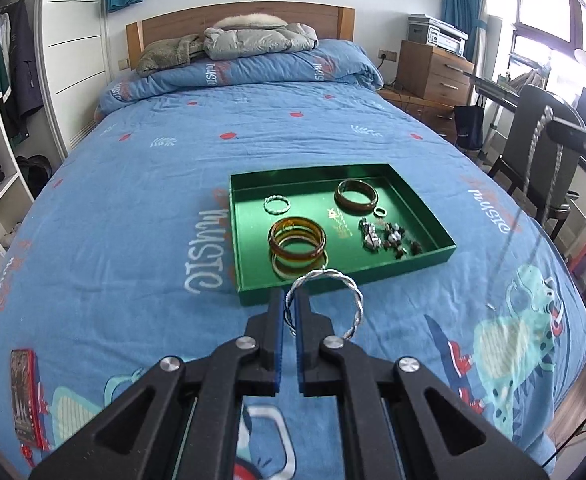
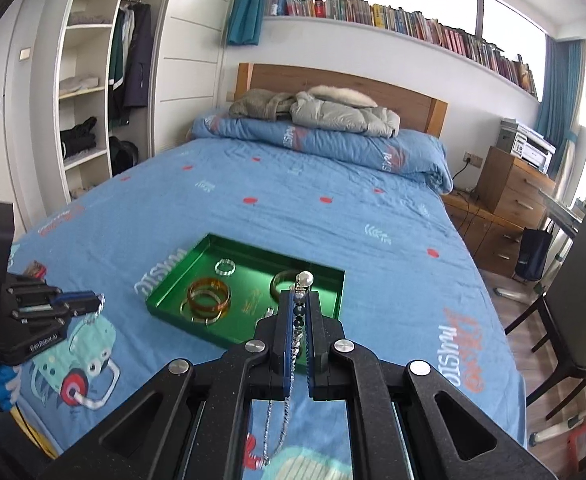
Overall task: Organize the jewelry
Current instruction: 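Carry the hoop and pearl necklace into the green tray and open both grippers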
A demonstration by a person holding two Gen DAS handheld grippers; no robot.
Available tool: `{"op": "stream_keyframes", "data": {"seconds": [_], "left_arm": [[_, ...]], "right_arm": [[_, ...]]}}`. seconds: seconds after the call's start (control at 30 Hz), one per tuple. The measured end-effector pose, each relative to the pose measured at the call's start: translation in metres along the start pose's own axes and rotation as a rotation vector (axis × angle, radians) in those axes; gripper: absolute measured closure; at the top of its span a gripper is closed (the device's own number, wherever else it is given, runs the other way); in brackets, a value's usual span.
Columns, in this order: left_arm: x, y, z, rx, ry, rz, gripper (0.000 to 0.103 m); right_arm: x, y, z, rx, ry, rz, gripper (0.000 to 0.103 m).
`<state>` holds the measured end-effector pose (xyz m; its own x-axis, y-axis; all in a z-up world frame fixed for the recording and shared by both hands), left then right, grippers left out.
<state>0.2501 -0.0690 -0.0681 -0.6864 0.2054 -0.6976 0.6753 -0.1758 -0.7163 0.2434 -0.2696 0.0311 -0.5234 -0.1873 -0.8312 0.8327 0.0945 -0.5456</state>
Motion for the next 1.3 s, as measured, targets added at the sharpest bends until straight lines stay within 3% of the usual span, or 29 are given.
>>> {"op": "stream_keyframes", "data": {"seconds": [0.27,0.47,0.8,1.07,1.3], "left_arm": [[-0.043,0.079,0.024,0.034,-0.004,-0.042,0.099],[-0.057,0.131,0.034,0.034,0.005,-0.076,0.099],[-0.084,0.203,0.032,0.019,-0.028,-0.139,0.099],[-0.081,0.240,0.034,-0.008,-0.016,-0.209,0.098],[-0.073,0.243,0.039,-0.006,0.006,-0.223,0.097]], "right_arm": [[-0.058,0.074,0.003,-0.018,0.002,0.047,0.098],[-0.072,0.135,-0.005,-0.089,0.036,0.049,0.098],[-0.003,0.216,0.001,-0.152,0.102,-0.079,0.098],[0.046,0.229,-0.009,-0.228,0.150,-0.151,0.098],[0.091,0.241,-0.010,-0.220,0.173,-0.265,0.097]]}}
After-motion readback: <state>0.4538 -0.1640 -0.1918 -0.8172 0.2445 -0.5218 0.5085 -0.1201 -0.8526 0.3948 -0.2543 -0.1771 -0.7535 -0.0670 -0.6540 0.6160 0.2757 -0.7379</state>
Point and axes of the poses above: each gripper's, at about its wrist camera, not at the fingertips, and y roughly the way its jaws point, z to its right, x to its underside, the point moved 8 cm from there along y, roughly the way its jaws point, and after that the axes turned 4 degrees about -x, right-handed, at the moved point
